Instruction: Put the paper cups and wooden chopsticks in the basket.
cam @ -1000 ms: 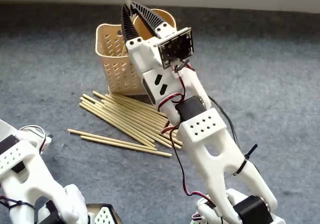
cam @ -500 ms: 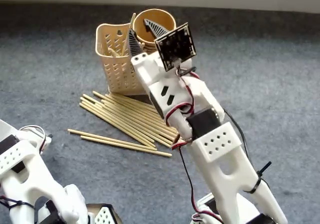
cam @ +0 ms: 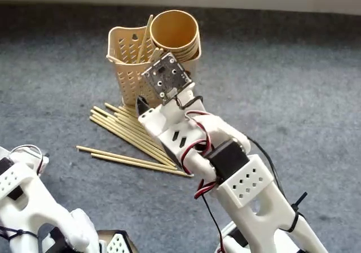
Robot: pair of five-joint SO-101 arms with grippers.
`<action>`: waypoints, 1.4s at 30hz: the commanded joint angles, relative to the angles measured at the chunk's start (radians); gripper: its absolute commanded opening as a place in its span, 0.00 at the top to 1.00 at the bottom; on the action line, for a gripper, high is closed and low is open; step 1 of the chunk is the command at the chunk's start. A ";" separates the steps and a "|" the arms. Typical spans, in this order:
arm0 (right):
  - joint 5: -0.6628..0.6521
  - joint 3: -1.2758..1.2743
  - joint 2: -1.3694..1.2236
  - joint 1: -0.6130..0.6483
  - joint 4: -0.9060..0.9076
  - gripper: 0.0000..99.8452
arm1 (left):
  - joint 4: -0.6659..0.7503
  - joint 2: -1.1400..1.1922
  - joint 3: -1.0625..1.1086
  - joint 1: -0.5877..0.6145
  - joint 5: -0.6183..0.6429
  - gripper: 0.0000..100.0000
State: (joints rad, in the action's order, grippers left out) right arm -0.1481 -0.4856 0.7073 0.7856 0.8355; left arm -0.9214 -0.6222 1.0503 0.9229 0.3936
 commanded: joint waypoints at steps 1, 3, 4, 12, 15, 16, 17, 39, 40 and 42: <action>0.000 -0.045 0.028 0.025 0.016 0.88 | 0.020 -0.002 -0.004 0.013 0.003 0.75; -0.002 -0.104 0.028 0.048 0.012 0.88 | 0.021 -0.002 -0.004 0.013 0.003 0.75; -0.002 -0.136 0.028 0.058 0.012 0.88 | 0.021 -0.002 -0.004 0.013 0.003 0.75; -0.081 -0.351 0.022 0.180 -0.035 0.88 | 0.023 -0.002 -0.007 0.056 0.005 0.75; -0.091 -0.437 -0.028 0.216 -0.134 0.88 | 0.025 -0.002 -0.010 0.093 0.005 0.75; -0.092 -0.455 -0.062 0.232 -0.171 0.88 | 0.025 -0.002 -0.012 0.099 0.005 0.75; -0.092 -0.472 -0.101 0.248 -0.199 0.88 | 0.025 -0.002 -0.012 0.099 0.005 0.75; -0.092 -0.254 -0.685 0.162 -0.317 0.88 | 0.025 -0.002 -0.010 0.094 0.005 0.75; -0.092 -0.245 -0.700 0.154 -0.317 0.88 | 0.025 -0.002 -0.010 0.094 0.005 0.75; -0.110 -0.234 -0.728 0.151 -0.317 0.88 | 0.025 -0.002 -0.010 0.094 0.005 0.75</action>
State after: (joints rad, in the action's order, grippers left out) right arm -0.2325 -0.7526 0.0107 0.9574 0.5393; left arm -0.9152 -0.6222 1.0503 1.0104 0.3936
